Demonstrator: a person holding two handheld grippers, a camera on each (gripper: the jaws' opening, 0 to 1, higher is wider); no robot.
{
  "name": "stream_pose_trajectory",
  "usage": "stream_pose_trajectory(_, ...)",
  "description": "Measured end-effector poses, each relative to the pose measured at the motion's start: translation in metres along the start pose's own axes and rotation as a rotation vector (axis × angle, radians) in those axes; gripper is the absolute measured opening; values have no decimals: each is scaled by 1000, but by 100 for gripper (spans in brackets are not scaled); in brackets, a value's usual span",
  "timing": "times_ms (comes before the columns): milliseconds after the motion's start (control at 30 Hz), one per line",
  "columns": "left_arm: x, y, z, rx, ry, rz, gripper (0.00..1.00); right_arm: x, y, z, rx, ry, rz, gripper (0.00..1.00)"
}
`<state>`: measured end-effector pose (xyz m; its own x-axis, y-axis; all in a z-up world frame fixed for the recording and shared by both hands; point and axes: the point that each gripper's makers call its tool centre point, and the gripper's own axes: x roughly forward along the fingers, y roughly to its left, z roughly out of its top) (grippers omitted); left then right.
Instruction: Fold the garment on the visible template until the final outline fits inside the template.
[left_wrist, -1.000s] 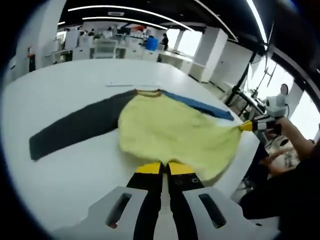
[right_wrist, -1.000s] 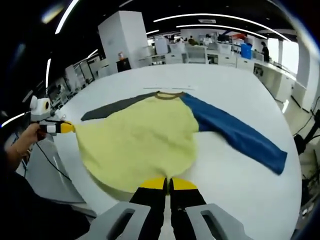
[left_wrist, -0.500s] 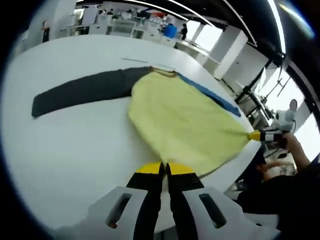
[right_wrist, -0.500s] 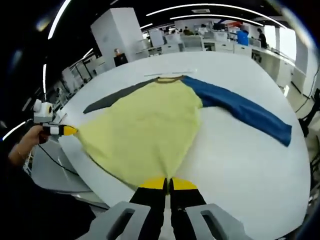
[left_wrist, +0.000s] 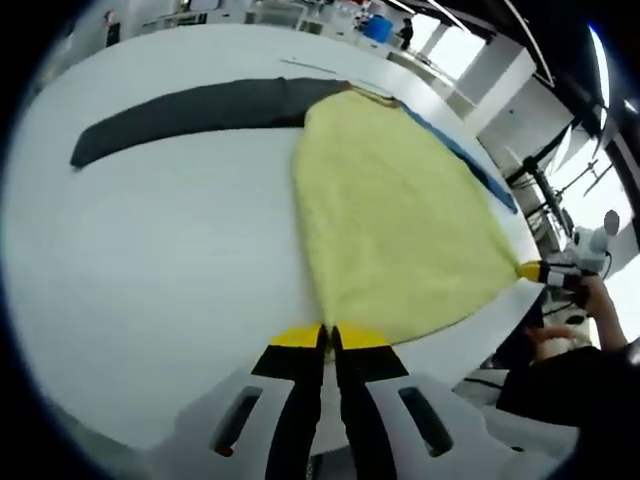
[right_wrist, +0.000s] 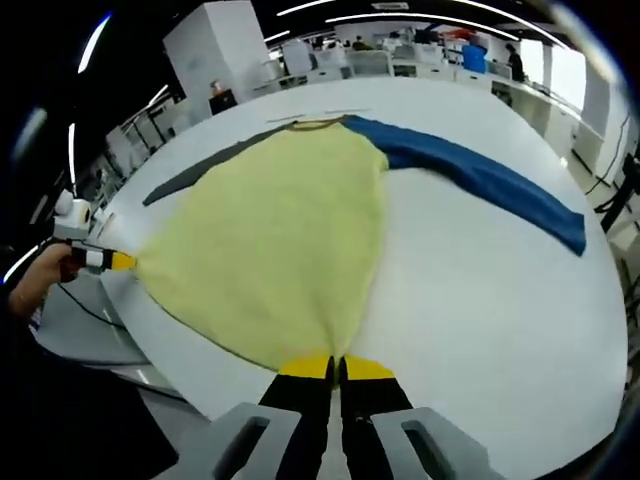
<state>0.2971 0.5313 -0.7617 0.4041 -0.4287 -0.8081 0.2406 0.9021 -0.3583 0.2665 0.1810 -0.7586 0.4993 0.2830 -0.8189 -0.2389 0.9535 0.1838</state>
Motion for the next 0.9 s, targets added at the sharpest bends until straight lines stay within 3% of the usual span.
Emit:
stream_pose_trajectory(267,-1,3,-4,37,-1,32,10,2,-1,-3,13,5,14,1)
stream_pose_trajectory(567,-10,-9,15,161,-109,10,44,-12,-7,24,68,-110,43,45)
stream_pose_trajectory(667,-12,-15,27,236,-177,-12,54,-16,-10,34,69,-147,52,56)
stream_pose_trajectory(900,-14,-29,37,279,-236,-56,71,-20,-28,50,39,-189,24,75)
